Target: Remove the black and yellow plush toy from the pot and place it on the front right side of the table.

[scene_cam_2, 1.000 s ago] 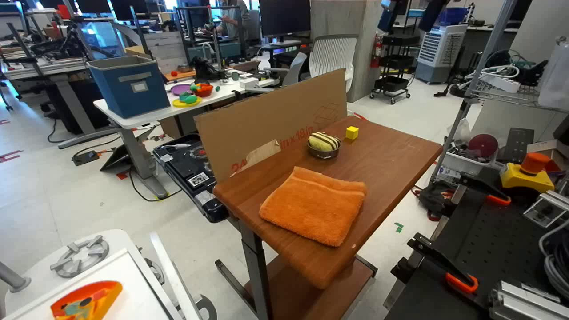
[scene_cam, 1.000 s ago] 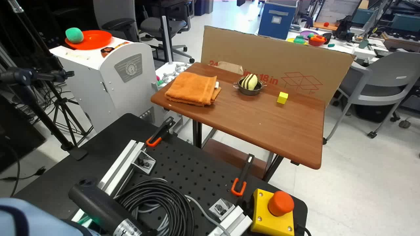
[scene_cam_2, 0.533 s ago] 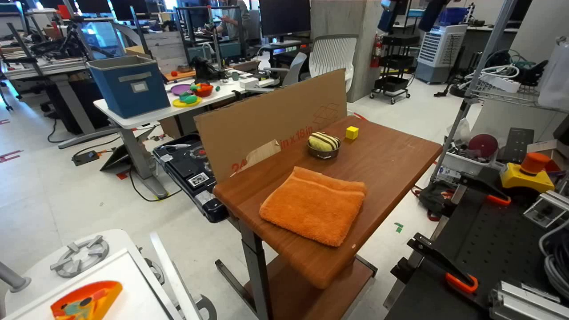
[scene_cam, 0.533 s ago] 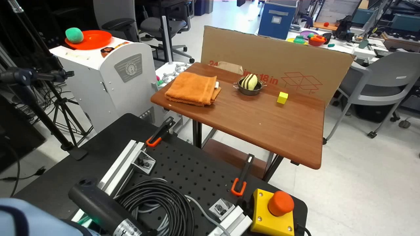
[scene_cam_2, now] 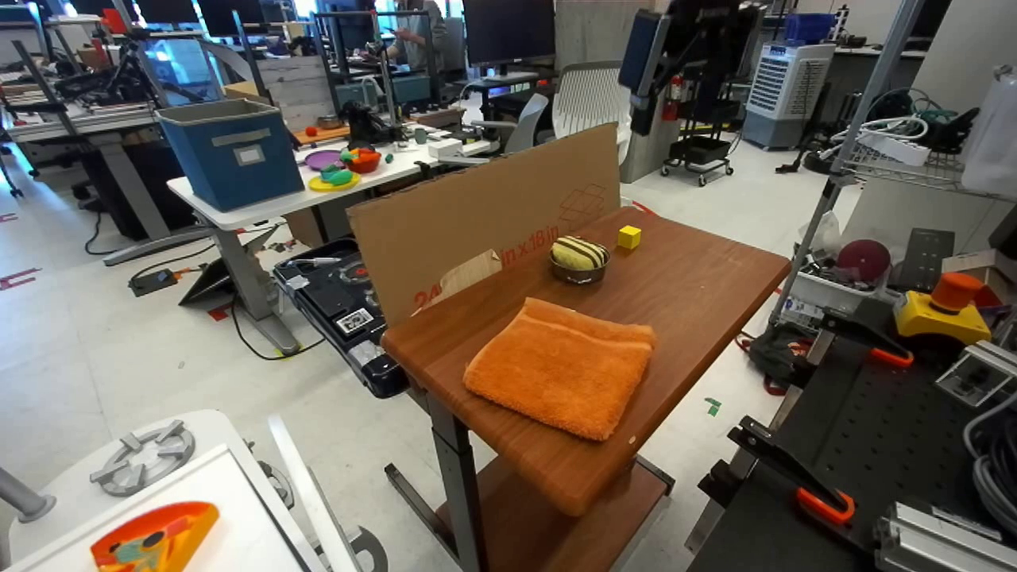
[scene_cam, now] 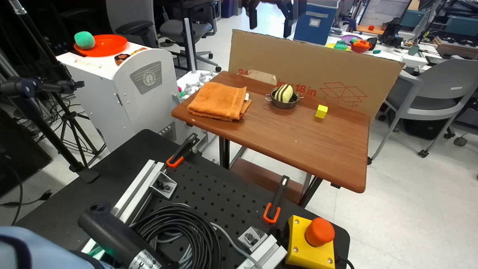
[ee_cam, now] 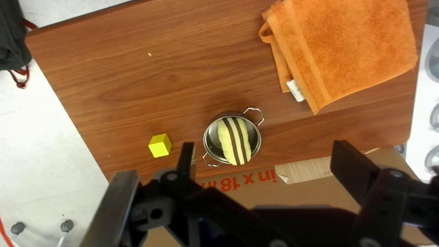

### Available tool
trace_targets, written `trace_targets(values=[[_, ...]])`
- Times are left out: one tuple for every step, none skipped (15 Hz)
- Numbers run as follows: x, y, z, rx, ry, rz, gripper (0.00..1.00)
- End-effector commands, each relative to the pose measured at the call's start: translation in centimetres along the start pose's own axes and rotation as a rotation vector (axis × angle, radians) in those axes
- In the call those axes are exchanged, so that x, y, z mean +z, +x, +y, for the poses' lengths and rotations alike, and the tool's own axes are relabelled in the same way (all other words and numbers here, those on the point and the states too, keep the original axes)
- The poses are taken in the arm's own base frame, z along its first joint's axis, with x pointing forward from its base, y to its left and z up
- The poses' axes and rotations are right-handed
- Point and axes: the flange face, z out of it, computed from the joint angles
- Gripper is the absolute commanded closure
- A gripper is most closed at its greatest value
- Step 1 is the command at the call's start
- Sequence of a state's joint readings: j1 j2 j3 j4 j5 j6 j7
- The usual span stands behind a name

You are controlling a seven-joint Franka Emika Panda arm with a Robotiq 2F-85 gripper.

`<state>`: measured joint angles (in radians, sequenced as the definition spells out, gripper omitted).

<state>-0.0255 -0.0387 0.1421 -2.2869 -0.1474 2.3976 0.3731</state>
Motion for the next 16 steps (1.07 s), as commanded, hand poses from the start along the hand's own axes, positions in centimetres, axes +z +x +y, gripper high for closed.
trace_targets(values=[[5.9,4.9,-0.4,-0.039,-0.032,-0.062,0.00],[7.3,5.7,-0.4,-0.043,-0.039,-0.075,0.00],[9.1,6.8,-0.5,-0.047,-0.043,-0.084,0.00],[10.3,7.6,-0.6,-0.049,-0.047,-0.094,0.00],[11.7,8.4,-0.7,-0.051,-0.045,-0.107,0.00],[13.0,9.2,-0.8,-0.052,-0.041,-0.108,0.00],[14.1,9.9,-1.0,-0.050,-0.036,-0.120,0.00],[15.0,10.6,-1.1,-0.052,-0.035,-0.125,0.00],[15.7,11.2,-1.2,-0.063,-0.035,-0.128,0.00],[16.4,11.8,-1.4,-0.068,-0.039,-0.128,0.00],[17.1,12.4,-1.5,-0.072,-0.036,-0.135,0.00],[17.7,12.9,-1.5,-0.075,-0.034,-0.141,0.00],[18.4,13.3,-1.5,-0.076,-0.034,-0.153,0.00],[19.0,13.5,-1.5,-0.077,-0.032,-0.168,0.00],[19.7,13.7,-1.4,-0.077,-0.031,-0.189,0.00],[20.3,13.8,-1.4,-0.080,-0.029,-0.209,0.00]])
